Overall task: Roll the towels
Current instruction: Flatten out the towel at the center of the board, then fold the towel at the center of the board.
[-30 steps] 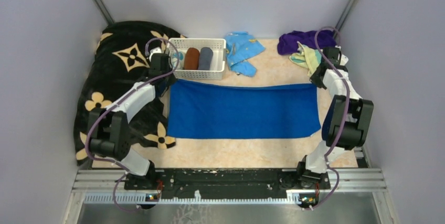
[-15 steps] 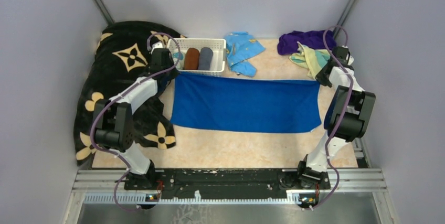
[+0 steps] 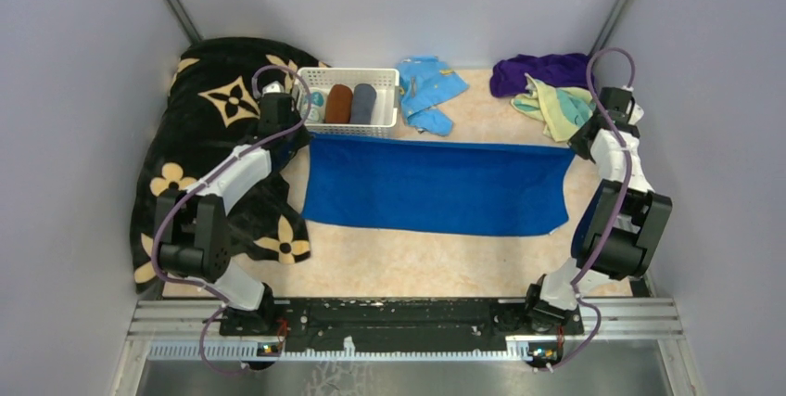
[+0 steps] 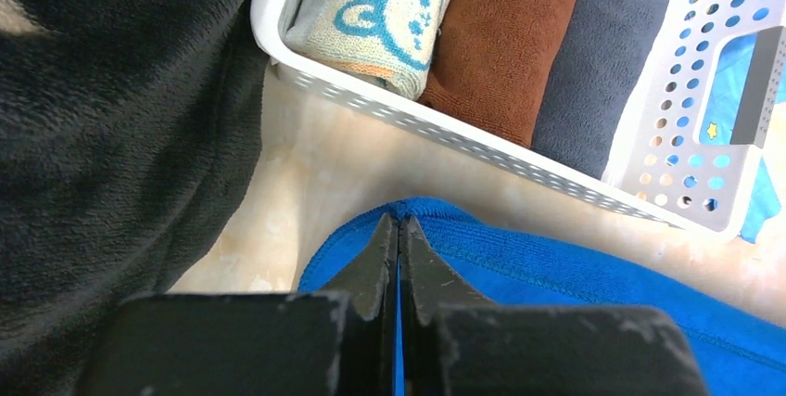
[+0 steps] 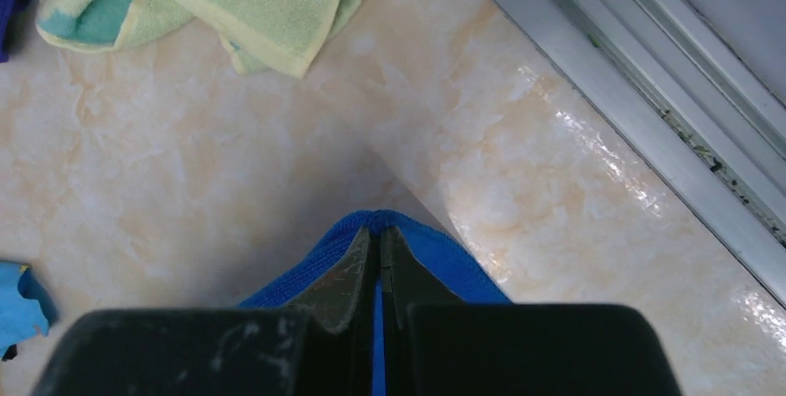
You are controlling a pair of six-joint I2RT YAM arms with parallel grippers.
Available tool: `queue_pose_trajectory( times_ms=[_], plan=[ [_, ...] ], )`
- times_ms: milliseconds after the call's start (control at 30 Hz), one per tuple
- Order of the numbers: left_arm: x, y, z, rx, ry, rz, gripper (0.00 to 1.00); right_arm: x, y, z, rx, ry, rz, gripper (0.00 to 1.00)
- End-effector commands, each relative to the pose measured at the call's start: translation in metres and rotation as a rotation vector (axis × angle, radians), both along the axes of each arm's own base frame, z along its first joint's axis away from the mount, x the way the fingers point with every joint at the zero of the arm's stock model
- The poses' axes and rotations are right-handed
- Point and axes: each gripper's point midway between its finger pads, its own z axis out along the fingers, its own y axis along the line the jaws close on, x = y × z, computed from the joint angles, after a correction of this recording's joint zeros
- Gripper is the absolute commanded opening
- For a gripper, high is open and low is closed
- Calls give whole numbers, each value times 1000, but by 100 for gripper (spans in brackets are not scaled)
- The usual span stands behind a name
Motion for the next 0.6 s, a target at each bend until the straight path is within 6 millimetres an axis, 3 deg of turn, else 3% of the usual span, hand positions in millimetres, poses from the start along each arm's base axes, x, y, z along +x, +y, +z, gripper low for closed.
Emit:
queue_pose_trajectory(
  times_ms=[0, 233, 433, 567],
  plan=[
    [9, -4, 18, -53, -42, -10, 0, 8, -21, 34, -54, -97, -62, 0],
    [21, -10, 28, -80, -68, -24, 0, 26, -22, 47, -48, -135, -23, 0],
    [28, -10, 39, -82, -98, -25, 0, 26, -26, 51, -64, -129, -25, 0],
    [23, -6, 34, -79, -81, -12, 0, 20, -26, 50, -63, -117, -29, 0]
  ],
)
